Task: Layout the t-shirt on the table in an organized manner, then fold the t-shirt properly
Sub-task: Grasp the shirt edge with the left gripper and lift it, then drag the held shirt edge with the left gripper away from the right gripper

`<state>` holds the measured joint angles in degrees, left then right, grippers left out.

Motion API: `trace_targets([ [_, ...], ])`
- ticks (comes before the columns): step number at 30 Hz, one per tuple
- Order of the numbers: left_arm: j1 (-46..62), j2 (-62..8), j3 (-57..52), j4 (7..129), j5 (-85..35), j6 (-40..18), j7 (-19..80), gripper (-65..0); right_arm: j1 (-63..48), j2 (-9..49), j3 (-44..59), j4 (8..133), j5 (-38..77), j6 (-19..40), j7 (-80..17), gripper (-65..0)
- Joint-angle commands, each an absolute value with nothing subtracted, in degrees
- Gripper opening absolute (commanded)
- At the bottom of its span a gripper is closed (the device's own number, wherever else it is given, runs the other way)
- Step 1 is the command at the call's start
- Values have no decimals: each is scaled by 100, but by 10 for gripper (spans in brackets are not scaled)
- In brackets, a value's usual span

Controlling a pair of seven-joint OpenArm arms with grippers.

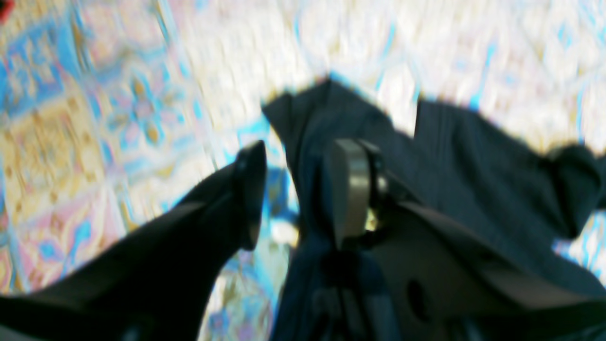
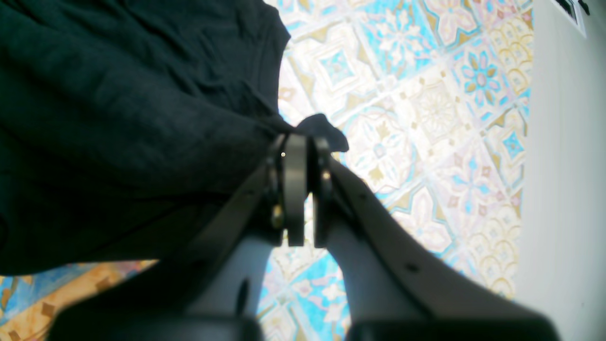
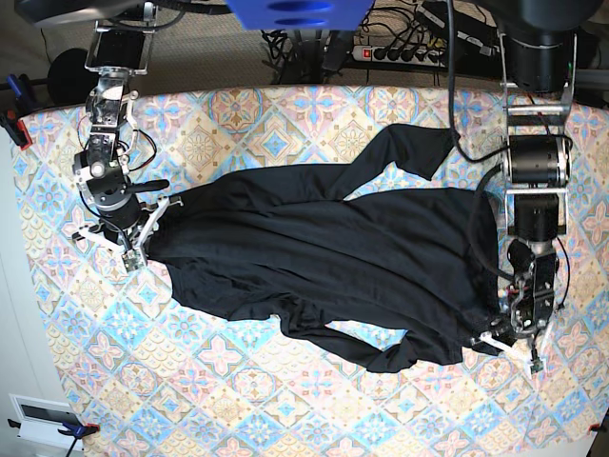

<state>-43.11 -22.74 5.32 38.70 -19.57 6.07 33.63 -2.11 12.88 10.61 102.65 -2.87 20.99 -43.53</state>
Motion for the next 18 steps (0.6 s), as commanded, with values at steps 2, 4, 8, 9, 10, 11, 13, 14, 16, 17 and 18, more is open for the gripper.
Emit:
trace_targets([
  [2, -3881, -2510, 119, 4945, -2246, 567, 3741, -383, -127, 1358, 1068, 10369, -286, 2062, -4215, -650],
  [4, -3178, -2607, -268, 6018, -2607, 567, 4277, -383, -136, 1358, 1068, 10387, -286, 2062, -4215, -650],
  [8, -1736, -2659, -971, 8145, -3081, 585, 5253, -383, -277, 1358, 1068, 10387, -286, 2062, -4215, -650],
  [9, -1376, -2642, -1165, 8541, -3125, 585, 5385, -383, -295, 1358, 1068, 10387, -286, 2062, -4215, -650],
  [10, -1051, -2633, -1358, 8884, -3134, 585, 5499, -383, -295, 1358, 1059, 10387, -286, 2062, -4215, -650],
  [11, -743, -2580, -1516, 9156, -3134, 585, 5543, -383, -295, 1358, 1059, 10387, -286, 2062, -4215, -650],
  [13, -295, -2431, -1719, 9508, -3134, 576, 5578, -383, -303, 1349, 1059, 10378, -286, 2062, -4215, -650],
  [14, -119, -2378, -1780, 9604, -3134, 576, 5578, -383, -312, 1349, 1059, 10378, -286, 2062, -4215, -650],
  [16, 136, -2290, -1842, 9640, -3134, 576, 5569, -383, -321, 1349, 1051, 10378, -286, 2062, -4215, -650],
  [17, 251, -2229, -1859, 9631, -3134, 576, 5569, -383, -321, 1349, 1051, 10378, -286, 2062, -4215, -650],
  [18, 356, -2158, -1859, 9631, -3134, 576, 5569, -383, -321, 1349, 1051, 10378, -286, 2062, -4215, -650],
])
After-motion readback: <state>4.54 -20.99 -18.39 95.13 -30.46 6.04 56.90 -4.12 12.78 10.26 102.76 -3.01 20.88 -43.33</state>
